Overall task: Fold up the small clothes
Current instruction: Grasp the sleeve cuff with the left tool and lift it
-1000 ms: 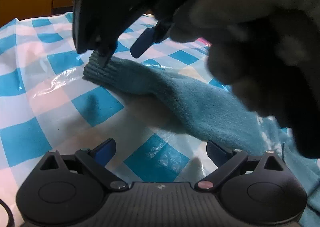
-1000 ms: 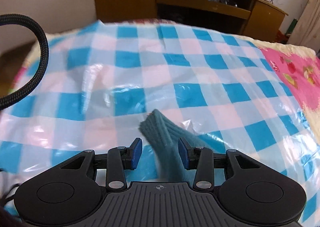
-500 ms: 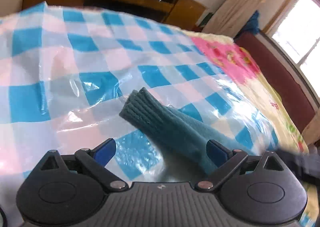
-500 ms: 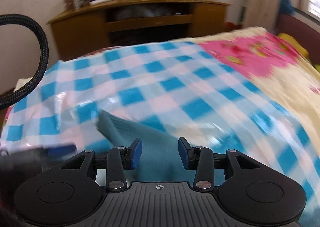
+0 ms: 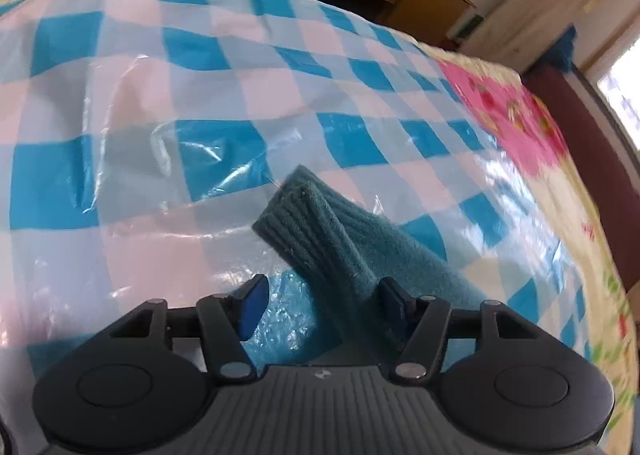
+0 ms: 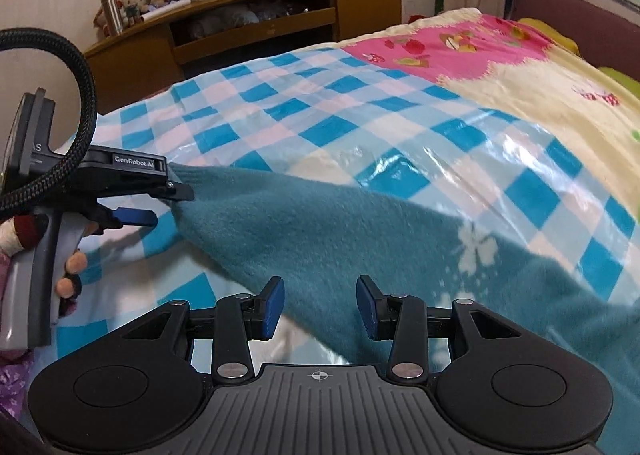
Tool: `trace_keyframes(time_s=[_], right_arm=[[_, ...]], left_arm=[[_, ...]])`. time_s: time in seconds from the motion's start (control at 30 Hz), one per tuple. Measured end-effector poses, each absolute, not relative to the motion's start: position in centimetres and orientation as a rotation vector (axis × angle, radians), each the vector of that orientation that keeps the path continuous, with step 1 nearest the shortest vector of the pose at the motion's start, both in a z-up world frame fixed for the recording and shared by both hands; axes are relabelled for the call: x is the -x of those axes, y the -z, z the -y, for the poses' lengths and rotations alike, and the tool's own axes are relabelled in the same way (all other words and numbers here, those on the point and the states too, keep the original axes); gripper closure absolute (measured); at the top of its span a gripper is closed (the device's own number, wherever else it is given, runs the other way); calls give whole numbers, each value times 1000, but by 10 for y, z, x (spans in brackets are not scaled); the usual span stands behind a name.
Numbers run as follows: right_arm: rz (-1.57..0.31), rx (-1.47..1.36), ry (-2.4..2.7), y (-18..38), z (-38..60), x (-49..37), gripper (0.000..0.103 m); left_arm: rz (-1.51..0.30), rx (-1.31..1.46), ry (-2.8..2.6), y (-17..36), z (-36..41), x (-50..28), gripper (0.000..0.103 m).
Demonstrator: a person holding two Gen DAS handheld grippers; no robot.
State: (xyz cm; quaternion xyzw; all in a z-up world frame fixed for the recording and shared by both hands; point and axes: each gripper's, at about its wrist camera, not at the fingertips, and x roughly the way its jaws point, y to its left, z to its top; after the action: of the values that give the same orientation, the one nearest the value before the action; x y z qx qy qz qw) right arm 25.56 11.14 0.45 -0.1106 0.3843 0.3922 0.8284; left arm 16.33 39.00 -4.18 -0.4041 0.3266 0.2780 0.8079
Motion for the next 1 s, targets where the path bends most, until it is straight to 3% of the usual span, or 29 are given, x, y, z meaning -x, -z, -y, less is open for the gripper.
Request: trace_keyframes(time_s=[0.23, 0.37, 0.47, 0.87, 1.0], right_arm=[[-803, 195, -792, -2, -85, -255, 64], [-768, 237, -720, 1, -57, -252, 64], [-755, 319, -675, 11, -46, -250, 64], [-741, 258, -743, 15, -55, -248, 63], [-737, 275, -750, 19, -65, -245, 58]], left_arm=[[-727, 892, -627, 47, -397, -174, 42], [-657, 972, -550, 56, -396, -168, 77], [-630, 973, -511, 56, -397, -166, 84], [-489, 919, -226, -12, -368, -193, 86], [-490, 902, -79, -34, -333, -211, 87]])
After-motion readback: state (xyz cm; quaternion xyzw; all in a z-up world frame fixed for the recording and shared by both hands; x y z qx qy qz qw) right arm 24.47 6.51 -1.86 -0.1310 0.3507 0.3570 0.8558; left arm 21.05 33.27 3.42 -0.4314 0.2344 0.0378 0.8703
